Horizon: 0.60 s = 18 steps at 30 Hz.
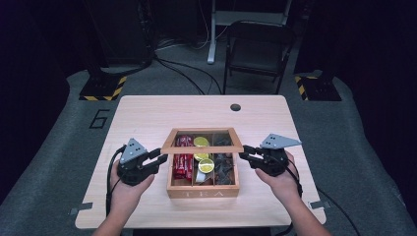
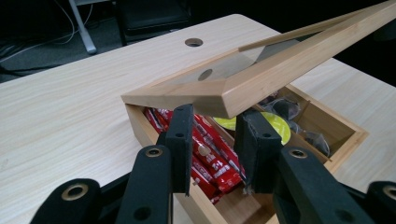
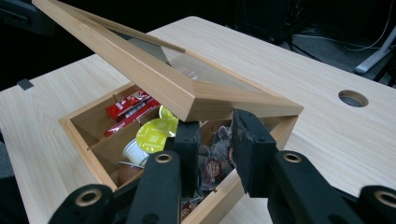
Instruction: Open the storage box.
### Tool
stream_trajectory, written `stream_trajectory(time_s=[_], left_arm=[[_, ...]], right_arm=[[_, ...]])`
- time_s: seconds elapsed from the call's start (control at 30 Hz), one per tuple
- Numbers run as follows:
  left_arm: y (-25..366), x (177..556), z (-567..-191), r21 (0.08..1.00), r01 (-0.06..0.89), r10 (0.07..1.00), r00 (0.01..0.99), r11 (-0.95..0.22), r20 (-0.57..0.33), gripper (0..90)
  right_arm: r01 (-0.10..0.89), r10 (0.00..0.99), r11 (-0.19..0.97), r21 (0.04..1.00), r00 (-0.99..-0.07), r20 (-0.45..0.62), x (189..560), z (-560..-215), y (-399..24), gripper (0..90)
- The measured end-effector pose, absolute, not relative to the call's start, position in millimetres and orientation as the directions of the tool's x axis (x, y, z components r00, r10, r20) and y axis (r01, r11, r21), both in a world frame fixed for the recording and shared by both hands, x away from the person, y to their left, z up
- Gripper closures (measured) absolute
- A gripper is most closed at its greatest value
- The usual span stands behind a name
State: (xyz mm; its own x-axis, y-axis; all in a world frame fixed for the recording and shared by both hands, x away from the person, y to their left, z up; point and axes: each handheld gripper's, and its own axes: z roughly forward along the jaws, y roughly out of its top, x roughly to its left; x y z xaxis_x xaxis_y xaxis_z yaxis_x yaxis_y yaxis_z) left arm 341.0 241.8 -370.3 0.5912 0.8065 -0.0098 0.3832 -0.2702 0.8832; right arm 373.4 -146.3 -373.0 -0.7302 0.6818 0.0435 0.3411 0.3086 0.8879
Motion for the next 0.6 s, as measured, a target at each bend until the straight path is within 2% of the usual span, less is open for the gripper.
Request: stream_trajectory(time_s=[0.6], left_arm=[[240, 371, -373, 0.884, 0.393, 0.828, 0.560, -0.254, -0.010, 70.3]], right_arm=[[0.328, 0.690, 0.305, 0.894, -0.723, 0.030, 384, -360, -145, 71.7]])
